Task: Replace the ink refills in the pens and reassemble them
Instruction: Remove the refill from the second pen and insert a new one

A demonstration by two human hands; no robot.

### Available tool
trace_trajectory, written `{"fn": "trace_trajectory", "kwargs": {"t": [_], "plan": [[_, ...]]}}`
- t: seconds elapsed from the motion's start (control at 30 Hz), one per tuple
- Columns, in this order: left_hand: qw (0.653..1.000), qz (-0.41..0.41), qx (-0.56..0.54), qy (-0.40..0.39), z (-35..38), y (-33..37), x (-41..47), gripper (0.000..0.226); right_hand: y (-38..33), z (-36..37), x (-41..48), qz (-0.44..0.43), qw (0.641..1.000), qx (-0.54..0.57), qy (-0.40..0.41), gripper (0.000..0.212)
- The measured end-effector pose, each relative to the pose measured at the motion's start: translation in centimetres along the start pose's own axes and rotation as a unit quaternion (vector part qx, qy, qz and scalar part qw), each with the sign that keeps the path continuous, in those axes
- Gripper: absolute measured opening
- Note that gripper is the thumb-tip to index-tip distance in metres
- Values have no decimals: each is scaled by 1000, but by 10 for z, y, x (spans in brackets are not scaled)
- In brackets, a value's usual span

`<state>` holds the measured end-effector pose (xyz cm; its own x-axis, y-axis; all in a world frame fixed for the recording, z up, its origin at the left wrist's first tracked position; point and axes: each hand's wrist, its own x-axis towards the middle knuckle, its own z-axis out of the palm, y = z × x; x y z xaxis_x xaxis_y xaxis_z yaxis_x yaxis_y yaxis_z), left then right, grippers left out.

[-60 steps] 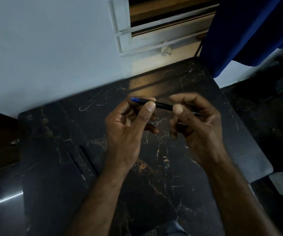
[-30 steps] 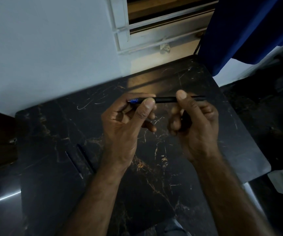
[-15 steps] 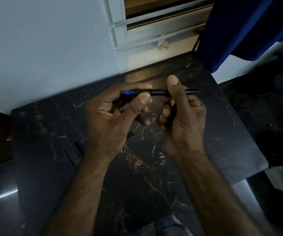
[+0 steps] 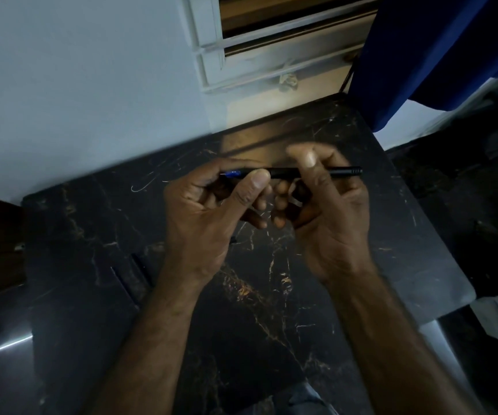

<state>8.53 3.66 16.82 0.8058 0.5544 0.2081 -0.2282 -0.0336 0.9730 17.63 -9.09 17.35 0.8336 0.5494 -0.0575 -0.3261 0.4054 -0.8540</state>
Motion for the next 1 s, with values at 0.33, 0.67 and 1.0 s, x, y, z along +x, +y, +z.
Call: {"fn": "trace_trajectory", "kwargs": {"t": [0.33, 0.67, 1.0], "plan": [[998, 30, 47, -6, 7, 1, 7, 24, 6, 13, -4, 29, 994, -5, 106, 34], [1000, 1, 9, -9, -2, 3, 10, 14, -7, 3, 1, 0, 998, 41, -44, 15], [1000, -7, -19, 1, -4, 0, 4, 16, -10, -1, 5, 5, 998, 6, -56, 24]]}}
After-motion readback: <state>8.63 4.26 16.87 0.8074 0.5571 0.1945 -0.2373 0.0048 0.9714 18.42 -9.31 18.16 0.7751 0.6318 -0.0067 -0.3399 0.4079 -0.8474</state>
